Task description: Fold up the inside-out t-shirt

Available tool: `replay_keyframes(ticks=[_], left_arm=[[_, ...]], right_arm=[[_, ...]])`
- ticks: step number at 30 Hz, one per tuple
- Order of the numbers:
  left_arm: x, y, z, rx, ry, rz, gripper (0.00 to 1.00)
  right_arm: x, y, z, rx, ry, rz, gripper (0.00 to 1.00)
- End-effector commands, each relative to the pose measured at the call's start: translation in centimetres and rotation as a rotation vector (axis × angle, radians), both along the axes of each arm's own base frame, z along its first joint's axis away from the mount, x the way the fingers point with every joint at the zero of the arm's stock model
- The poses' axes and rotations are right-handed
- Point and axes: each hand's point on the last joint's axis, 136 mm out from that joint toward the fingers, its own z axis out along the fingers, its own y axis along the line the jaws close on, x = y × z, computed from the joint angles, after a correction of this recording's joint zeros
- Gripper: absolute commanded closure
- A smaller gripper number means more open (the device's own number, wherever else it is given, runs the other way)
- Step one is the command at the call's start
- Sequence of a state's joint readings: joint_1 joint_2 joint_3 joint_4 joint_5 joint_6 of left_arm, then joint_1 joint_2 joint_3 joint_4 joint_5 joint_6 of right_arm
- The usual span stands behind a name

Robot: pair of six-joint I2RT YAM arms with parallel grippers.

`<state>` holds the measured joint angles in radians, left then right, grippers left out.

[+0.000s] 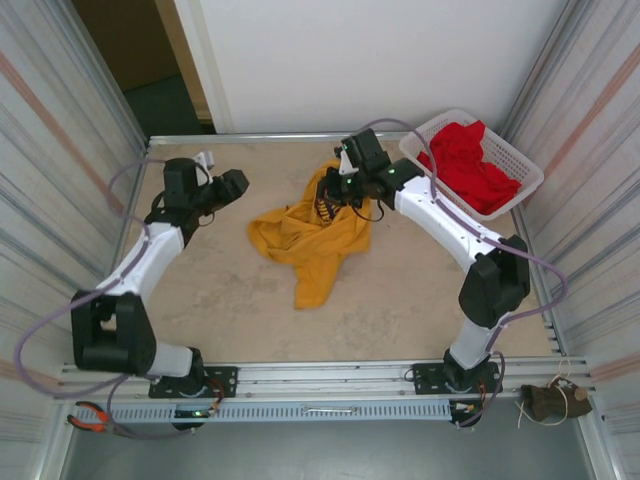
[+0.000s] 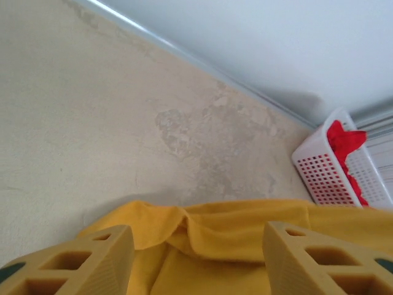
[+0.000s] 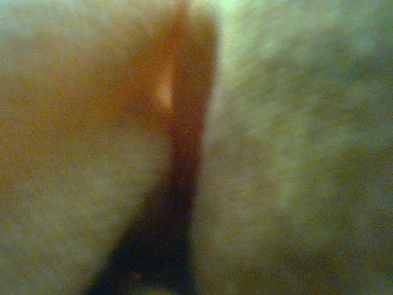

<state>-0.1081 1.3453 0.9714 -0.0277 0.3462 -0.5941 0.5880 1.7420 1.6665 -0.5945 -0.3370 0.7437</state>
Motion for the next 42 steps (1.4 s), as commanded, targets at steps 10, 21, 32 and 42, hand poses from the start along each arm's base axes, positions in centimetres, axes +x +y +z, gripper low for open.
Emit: replay_keyframes(ticks=[10,21,32,42], left_arm=[[-4.1,-12.3,6.1,0.187,-0.277,-0.157,0.33],[-0.8,-9.7,-8.5,0.289,0.120,-0.116,0.33],[-4.1,-8.6,11.2,0.173,-0.333,-0.226,0.20],[-5.7,-14.6,4.7,0.127,-0.238,-0.377,0.22]], right_arm=[[1.0,1.1,19.7,0.479,-0.219,0.001,1.00],[-2.0,-2.9,27.8,0.660,-0.341,0.003,1.00],[-1.5,-3.7,12.8,0.449,-0.100,0.090,1.00],[-3.3,-4.0,14.2,0.463,-0.132,0.110,1.00]])
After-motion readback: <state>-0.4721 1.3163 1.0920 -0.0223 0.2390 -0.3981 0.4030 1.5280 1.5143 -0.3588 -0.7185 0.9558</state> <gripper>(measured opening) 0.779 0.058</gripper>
